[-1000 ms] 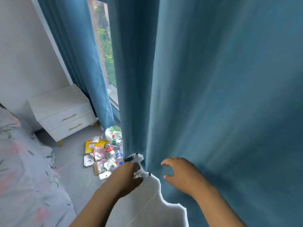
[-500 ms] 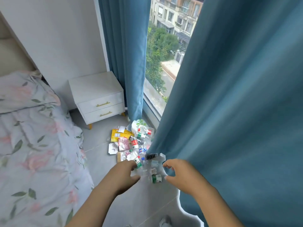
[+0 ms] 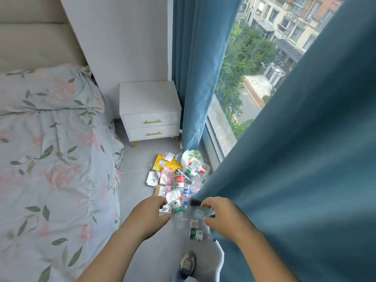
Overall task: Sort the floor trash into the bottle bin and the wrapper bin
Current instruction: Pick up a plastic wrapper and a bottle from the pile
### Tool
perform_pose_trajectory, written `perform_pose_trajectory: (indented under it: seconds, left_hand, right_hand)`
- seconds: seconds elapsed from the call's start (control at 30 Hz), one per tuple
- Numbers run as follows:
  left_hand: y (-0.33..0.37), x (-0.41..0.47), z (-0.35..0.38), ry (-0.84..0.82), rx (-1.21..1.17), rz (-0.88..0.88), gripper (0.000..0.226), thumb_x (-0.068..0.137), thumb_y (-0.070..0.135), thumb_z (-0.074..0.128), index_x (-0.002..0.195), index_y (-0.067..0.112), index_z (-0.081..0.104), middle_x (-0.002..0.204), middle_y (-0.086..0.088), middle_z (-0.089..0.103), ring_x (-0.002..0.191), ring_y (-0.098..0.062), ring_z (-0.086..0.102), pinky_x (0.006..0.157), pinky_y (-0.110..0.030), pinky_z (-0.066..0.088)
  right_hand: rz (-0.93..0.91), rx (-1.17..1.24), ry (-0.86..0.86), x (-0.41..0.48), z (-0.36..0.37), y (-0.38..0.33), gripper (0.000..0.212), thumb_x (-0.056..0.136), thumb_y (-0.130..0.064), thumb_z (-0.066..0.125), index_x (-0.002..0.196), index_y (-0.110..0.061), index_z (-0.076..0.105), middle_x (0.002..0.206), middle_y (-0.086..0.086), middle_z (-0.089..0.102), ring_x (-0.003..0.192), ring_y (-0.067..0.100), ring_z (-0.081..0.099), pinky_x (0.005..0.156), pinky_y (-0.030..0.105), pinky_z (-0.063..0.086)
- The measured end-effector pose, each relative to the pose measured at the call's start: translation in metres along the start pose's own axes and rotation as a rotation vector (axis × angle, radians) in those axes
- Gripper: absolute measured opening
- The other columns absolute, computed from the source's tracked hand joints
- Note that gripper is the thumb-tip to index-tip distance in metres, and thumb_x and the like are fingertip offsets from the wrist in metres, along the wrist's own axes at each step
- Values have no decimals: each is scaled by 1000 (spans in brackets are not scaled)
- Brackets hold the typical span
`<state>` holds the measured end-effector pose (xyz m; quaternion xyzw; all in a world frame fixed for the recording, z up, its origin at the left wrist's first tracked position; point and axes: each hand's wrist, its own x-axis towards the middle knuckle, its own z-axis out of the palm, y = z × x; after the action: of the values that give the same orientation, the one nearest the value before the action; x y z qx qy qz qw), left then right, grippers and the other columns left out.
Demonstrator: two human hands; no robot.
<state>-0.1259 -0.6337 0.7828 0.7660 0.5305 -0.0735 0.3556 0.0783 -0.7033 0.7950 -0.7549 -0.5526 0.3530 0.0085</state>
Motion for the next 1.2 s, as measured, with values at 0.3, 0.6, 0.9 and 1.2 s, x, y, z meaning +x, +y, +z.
perform_pose_trajectory:
  seconds: [0.3,0.6,0.9,1.2]
  left_hand:
    - [-25,41,7,-9,-45,-151,34,92,36,52,122,19,53,123,2,55,108,-15,54,91,-25,44]
    - [-96,138,53,-24,-49,-178,41,94,31,50,133,22,47,129,2,52,113,-16,53,89,-24,41]
    - [-224,292,192,-39,107,-151,42,93,29,49,133,15,44,125,-6,52,110,-24,53,91,-31,45]
    - [-341,469,336,41,317,34,13,89,23,51,96,17,43,108,-8,56,101,-31,56,84,-38,48]
  right_hand:
    - [-60,-50,-67,78,2,5,50,86,-19,53,134,-32,52,128,-8,61,110,14,60,87,25,49]
    - [-5,-70,-116,195,83,21,44,83,-18,51,127,-26,54,117,-4,63,93,18,60,77,30,50]
    - [-25,-180,-97,368,261,82,45,89,-22,53,133,-16,48,126,6,58,108,26,59,86,34,51]
    - [-150,-383,78,547,418,171,47,89,-31,57,132,-16,45,125,6,55,108,27,58,84,35,50]
